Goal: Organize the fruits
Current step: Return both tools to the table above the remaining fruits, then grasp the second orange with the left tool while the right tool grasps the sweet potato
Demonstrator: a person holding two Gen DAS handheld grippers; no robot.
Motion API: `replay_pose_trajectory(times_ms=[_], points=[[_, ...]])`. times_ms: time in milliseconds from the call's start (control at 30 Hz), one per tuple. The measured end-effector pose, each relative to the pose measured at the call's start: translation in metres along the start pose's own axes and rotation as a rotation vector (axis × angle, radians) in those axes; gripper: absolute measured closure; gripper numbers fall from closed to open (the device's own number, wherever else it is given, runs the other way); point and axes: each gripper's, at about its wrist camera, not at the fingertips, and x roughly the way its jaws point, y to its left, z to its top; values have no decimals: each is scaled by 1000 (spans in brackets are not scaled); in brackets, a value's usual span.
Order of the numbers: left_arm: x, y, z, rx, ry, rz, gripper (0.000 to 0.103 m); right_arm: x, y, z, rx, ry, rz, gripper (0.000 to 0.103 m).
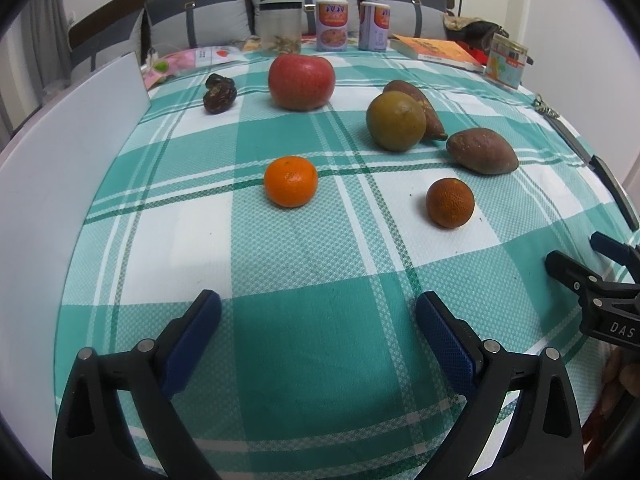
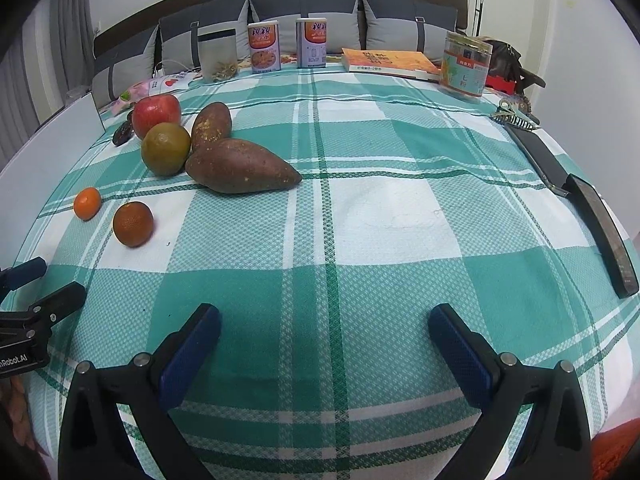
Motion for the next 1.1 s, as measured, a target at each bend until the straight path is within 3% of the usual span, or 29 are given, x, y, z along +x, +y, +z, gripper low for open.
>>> replay_pose_trajectory(times_ms=[1000,1100], points=[[0,1,0,1,-1,-3,4,0,0,-1,0,0,0,0],[-2,5,2,5,15,-39,5,0,0,-1,0,-1,1,0]])
